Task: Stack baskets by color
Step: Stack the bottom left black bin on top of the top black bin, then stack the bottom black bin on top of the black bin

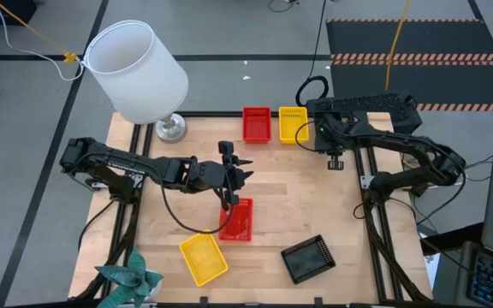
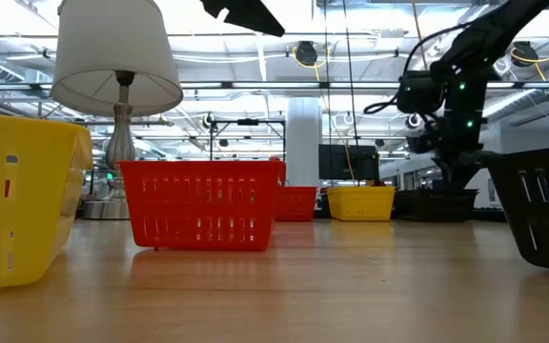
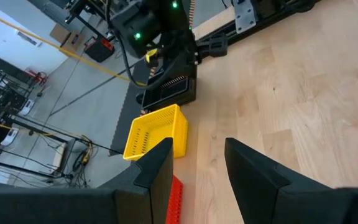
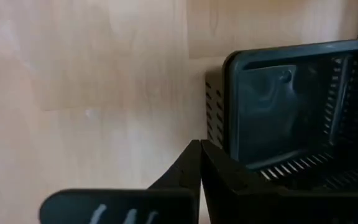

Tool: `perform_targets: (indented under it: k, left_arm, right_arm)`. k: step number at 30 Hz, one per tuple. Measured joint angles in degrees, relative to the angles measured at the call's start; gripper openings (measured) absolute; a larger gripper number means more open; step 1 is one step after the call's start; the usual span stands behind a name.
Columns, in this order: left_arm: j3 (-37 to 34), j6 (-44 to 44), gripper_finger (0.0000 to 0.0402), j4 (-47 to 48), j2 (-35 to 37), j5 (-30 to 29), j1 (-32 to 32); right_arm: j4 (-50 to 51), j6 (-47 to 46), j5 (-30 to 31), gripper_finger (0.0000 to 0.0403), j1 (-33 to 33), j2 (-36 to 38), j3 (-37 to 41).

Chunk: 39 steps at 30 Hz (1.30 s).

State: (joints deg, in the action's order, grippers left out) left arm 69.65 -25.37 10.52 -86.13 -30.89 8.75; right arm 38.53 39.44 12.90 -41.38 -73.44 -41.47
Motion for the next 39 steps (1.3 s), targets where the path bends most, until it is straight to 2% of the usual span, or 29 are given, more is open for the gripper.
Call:
perform_targets:
  k: [7,22,27,32,39]
  left_arm:
    - [0.0,0.11,0.0147,0.37,0.0,0.0,0.0]
    - [0.0,0.68,0.0147,0.46,0.0,0.0,-0.04]
    - [0.0,1.07,0.0147,1.27,0.0,0.0,-0.04]
    - [0.0,3.23,0.0147,2.85,0.0,-0.02,-0.04]
    - [0.0,7.95,0.0147,3.04,0.0,0.0,-0.04]
  right_arm:
    - [-4.21,0.08,0.82,0.0001,-1.52,-2.01,0.0]
    - [-5.25,-0.56,0.5,0.0,-2.12,-1.82,0.0]
    - [-4.56,-1.91,0.64,0.0,0.67,0.75,0.0]
    - [-2.8,-4.81,0.64,0.0,4.96,6.97,0.0]
    - [-1.71,-12.23,0.62,0.0,15.83,17.45,0.02]
